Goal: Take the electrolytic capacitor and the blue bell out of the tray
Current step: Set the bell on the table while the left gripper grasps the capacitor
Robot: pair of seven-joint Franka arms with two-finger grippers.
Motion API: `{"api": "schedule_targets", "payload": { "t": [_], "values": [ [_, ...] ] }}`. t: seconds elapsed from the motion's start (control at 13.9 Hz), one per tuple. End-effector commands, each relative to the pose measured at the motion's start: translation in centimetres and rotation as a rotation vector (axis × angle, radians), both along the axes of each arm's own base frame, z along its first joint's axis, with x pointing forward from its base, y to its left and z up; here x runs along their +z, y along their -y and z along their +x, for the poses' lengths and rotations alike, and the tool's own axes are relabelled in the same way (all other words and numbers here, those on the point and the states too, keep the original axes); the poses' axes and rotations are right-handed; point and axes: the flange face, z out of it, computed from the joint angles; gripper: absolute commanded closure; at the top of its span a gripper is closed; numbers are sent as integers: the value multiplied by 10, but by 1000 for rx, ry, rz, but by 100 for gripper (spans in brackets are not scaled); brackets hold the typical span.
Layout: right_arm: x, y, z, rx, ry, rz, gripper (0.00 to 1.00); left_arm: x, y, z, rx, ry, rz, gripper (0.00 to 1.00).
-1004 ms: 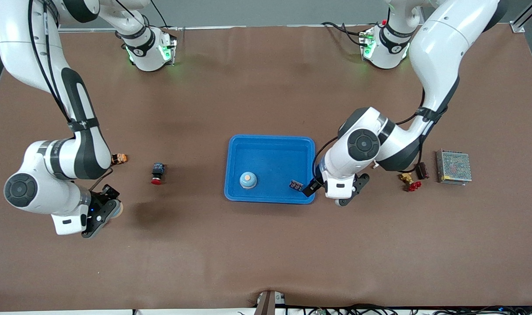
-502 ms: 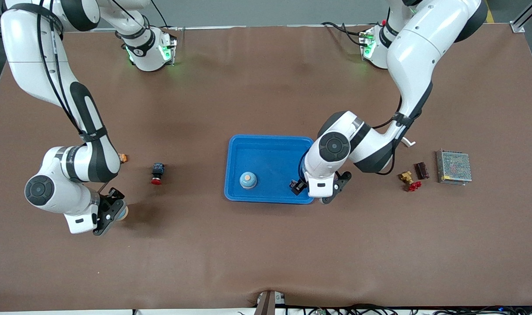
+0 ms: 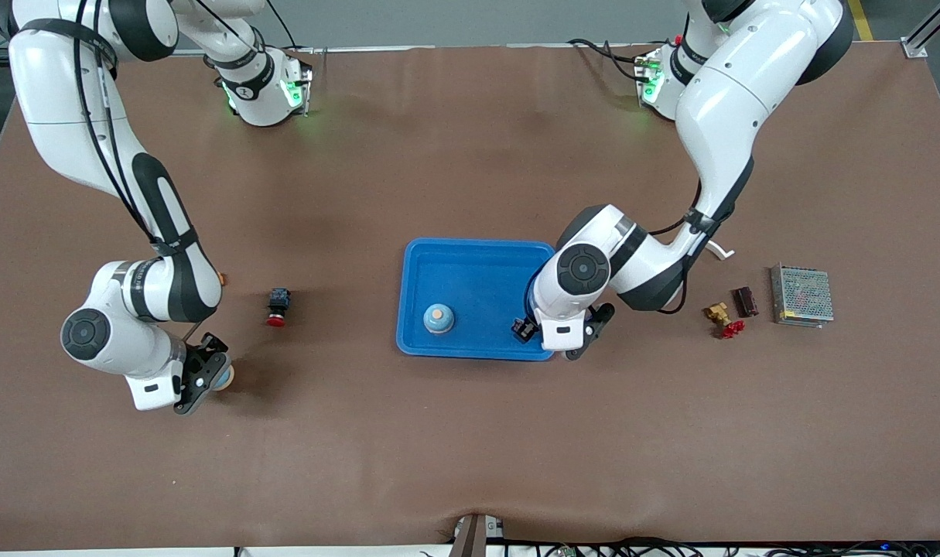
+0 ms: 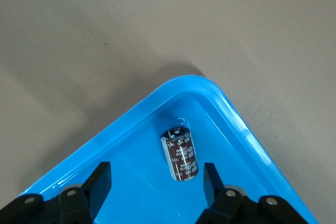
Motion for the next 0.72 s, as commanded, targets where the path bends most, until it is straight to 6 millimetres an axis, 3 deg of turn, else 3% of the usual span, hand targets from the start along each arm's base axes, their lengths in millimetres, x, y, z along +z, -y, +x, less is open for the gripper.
{"api": "schedule_targets", "payload": {
  "t": [0.0,0.43,0.65],
  "values": [
    [-6,2,1,-3,16,27,46,-8,6,4,39,-14,-1,20],
    [-9,4,1,-7,19,30,46,-29,24,-7,110,6,26,21],
    [-17,4,0,-9,21,31,46,-35,25,-5,142,15,12,29]
  ]
}}
